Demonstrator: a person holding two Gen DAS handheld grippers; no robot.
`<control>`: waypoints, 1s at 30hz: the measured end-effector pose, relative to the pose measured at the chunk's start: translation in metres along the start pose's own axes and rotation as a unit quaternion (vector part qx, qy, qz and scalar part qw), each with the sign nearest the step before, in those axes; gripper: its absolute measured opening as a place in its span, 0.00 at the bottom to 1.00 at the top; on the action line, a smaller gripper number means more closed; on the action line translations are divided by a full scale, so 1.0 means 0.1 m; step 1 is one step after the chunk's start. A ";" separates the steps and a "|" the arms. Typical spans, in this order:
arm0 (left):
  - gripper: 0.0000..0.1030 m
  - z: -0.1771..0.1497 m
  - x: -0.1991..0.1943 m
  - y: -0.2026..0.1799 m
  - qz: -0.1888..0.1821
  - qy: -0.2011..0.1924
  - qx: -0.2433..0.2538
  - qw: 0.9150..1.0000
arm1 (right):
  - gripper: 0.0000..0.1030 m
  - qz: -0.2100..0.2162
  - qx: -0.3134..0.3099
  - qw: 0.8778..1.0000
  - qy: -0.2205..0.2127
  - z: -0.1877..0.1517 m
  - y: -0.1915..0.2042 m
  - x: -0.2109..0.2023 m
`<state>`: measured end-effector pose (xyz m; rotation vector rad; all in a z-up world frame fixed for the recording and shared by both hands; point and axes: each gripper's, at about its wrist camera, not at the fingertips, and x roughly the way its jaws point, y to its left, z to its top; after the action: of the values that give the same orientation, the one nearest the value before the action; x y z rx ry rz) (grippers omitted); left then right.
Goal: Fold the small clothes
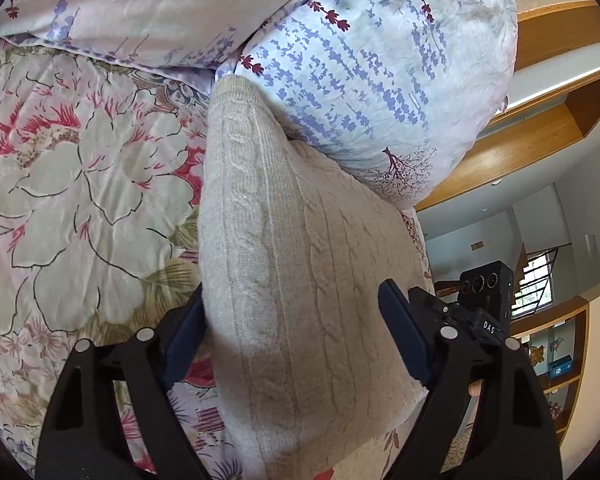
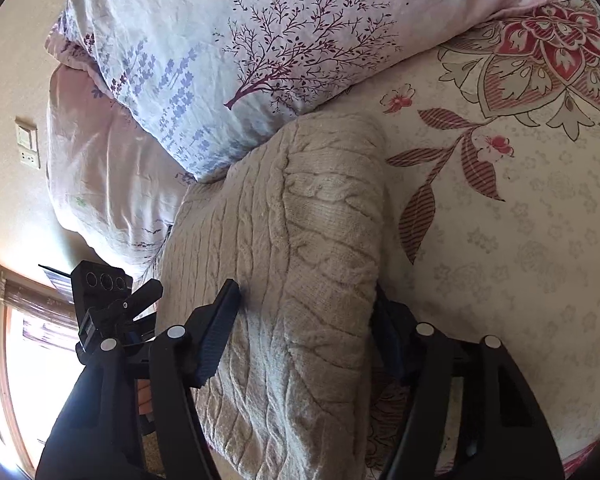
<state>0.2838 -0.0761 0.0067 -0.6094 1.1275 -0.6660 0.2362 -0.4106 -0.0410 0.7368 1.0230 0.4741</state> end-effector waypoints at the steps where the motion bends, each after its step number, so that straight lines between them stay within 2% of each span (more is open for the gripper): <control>1: 0.79 0.00 0.01 0.00 0.000 -0.001 -0.001 1.000 | 0.60 0.010 0.007 1.000 0.002 0.00 -0.02 0.01; 2: 0.78 0.01 0.02 -0.01 0.000 -0.001 -0.003 1.000 | 0.56 0.017 0.014 1.000 0.005 0.00 -0.05 0.01; 4: 0.66 0.02 0.05 0.01 0.002 -0.002 -0.008 1.000 | 0.50 0.033 0.022 0.999 0.006 0.00 -0.10 0.01; 6: 0.58 0.01 0.04 0.06 -0.003 -0.002 -0.016 1.000 | 0.39 0.044 0.026 0.999 0.003 -0.02 -0.13 0.02; 10: 0.40 -0.01 -0.02 0.12 -0.021 -0.013 -0.026 0.999 | 0.33 0.059 0.028 0.998 -0.012 -0.06 -0.11 -0.01; 16: 0.35 -0.03 -0.23 0.07 -0.030 -0.019 -0.012 0.999 | 0.29 0.074 0.013 0.996 -0.042 -0.10 0.14 -0.06; 19: 0.35 -0.05 -0.45 0.04 -0.028 -0.027 -0.001 0.999 | 0.29 0.090 0.004 0.995 -0.039 -0.15 0.30 0.01; 25: 0.35 -0.10 -1.07 0.19 -0.013 -0.054 0.006 0.998 | 0.28 0.128 -0.028 0.991 -0.030 -0.28 0.71 0.28; 30: 0.36 -0.13 -1.32 0.44 0.011 -0.048 0.002 0.999 | 0.28 0.120 -0.059 0.991 -0.030 -0.43 0.95 0.46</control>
<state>0.2417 0.0503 0.0502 -0.6178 1.0419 -0.6132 0.2165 -0.3022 -0.0115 0.7660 0.8456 0.7096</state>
